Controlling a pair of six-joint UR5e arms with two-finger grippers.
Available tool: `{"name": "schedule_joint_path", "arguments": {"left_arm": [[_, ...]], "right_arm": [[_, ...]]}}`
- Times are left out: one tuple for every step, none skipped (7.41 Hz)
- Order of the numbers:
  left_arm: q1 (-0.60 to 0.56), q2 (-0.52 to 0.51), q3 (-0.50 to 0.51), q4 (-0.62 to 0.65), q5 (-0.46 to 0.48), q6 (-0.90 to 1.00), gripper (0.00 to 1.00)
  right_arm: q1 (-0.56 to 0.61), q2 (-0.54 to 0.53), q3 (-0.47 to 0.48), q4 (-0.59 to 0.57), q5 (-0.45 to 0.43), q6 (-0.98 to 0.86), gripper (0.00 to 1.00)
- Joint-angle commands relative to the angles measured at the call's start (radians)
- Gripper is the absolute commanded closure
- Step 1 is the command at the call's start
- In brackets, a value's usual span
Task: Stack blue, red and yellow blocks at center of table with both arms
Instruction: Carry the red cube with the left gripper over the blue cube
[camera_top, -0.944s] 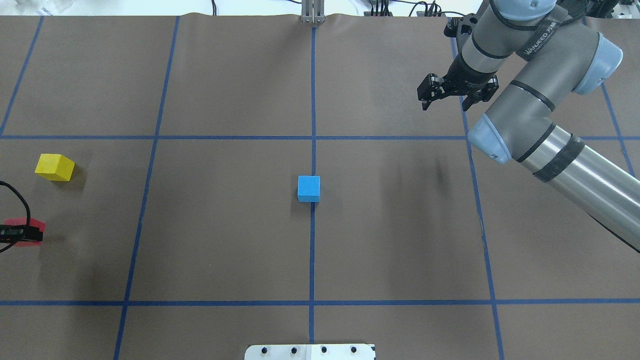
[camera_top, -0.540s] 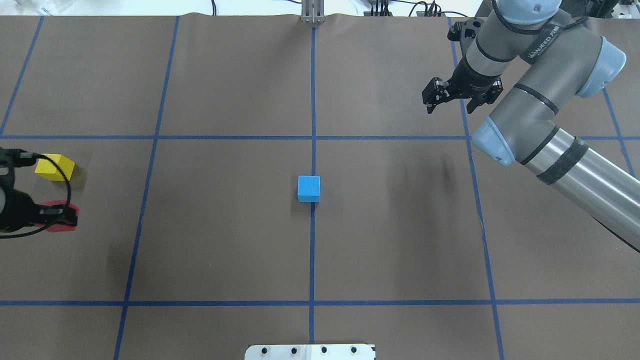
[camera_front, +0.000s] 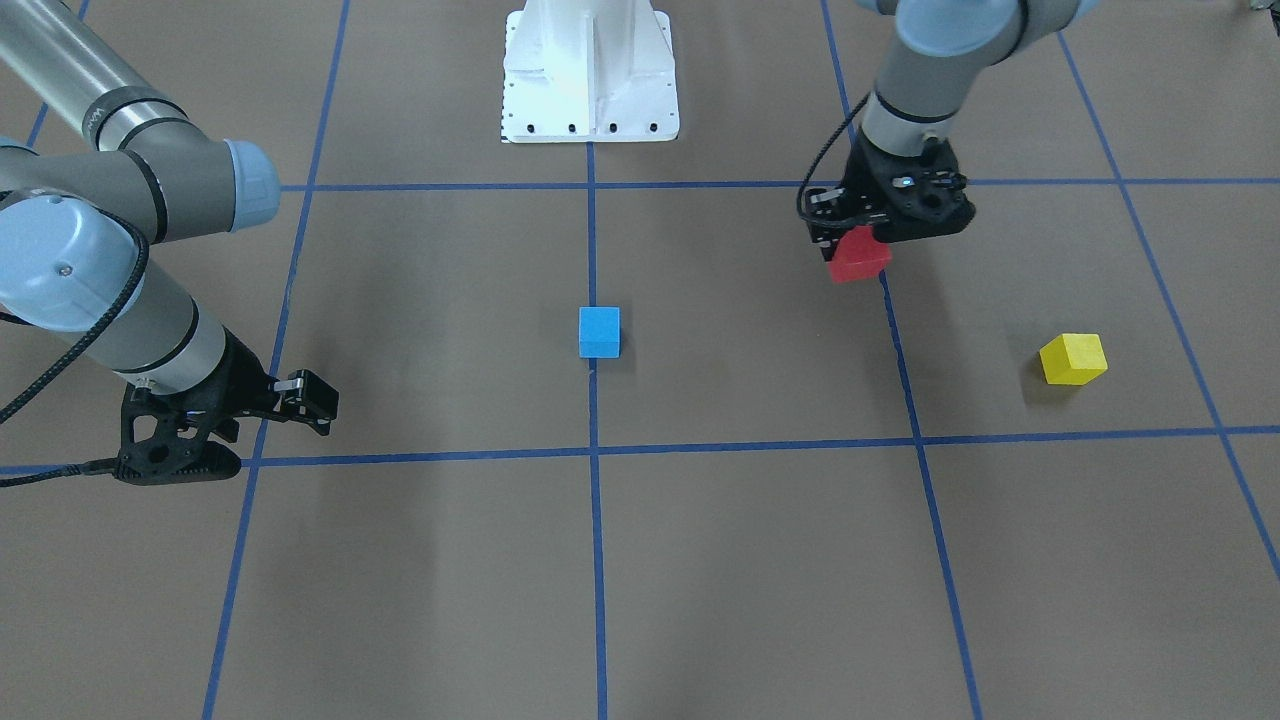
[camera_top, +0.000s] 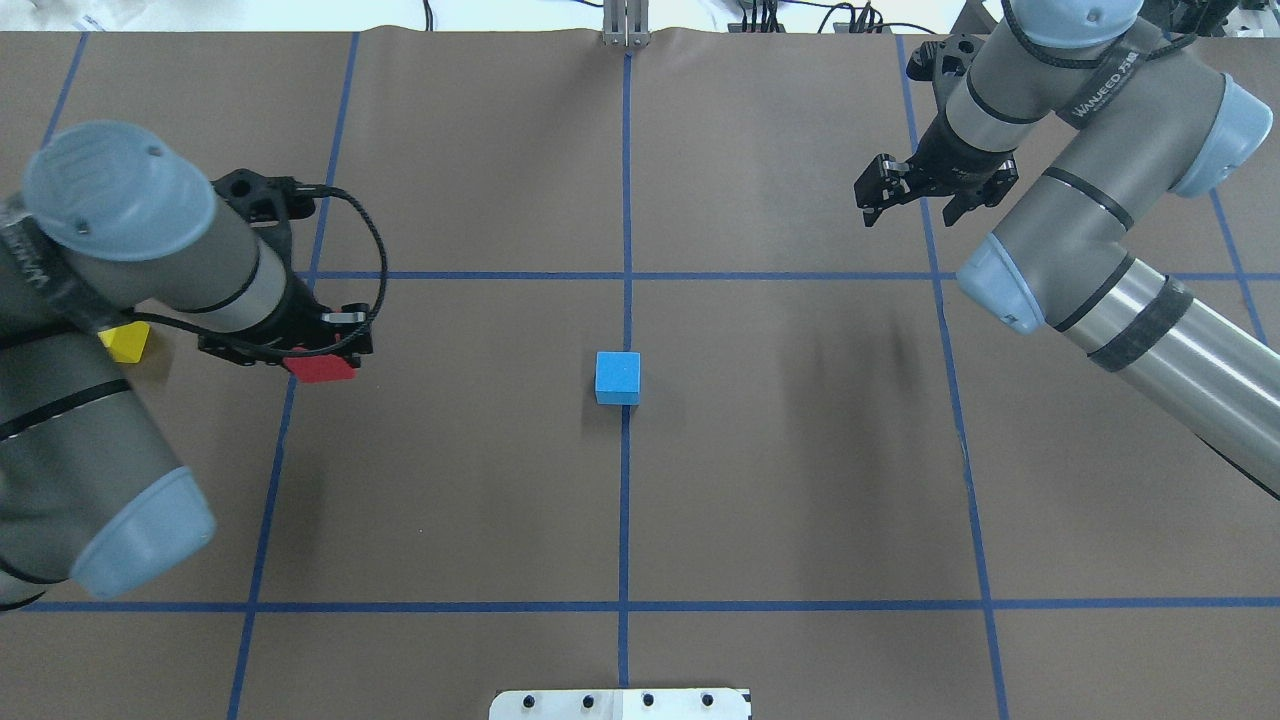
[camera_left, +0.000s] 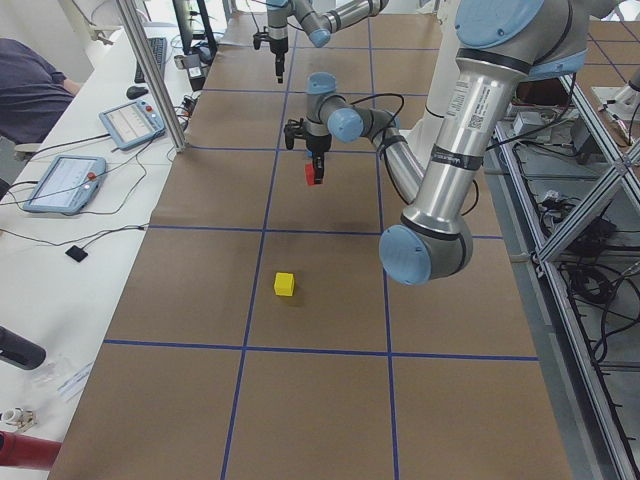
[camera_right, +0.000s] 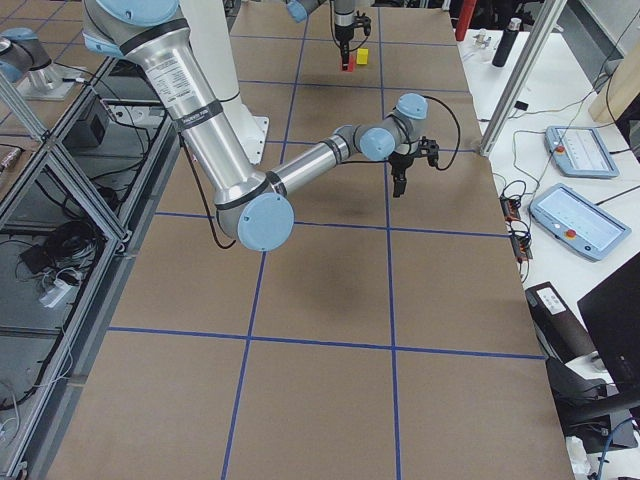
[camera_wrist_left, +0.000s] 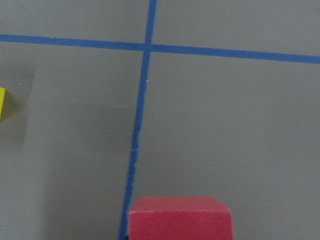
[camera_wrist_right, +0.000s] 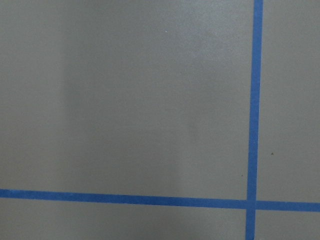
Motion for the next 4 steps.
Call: {"name": "schedule_joint_path", "arguments": {"left_arm": [[0.057,-0.287,0.226,0.022,0.032,-0.096,1.00],[0.088,-0.371,0.308,0.019,0.062,-0.101,1.00],[0.111,-0.420,0.375,-0.027,0.076,-0.119,1.00],[0.126,-0.437,0.431,-0.088,0.113,-0.112,1.00]], "right_arm": [[0.025,-0.015,0.008,-0.001,0.003,-0.006,0.00],[0.057,-0.036,0.008,-0.001,0.011,-0.053,0.00],[0.097,-0.067,0.003,-0.004,0.011,-0.145,0.00],[0.139,-0.094,0.003,-0.006,0.029,-0.200,0.00]]}}
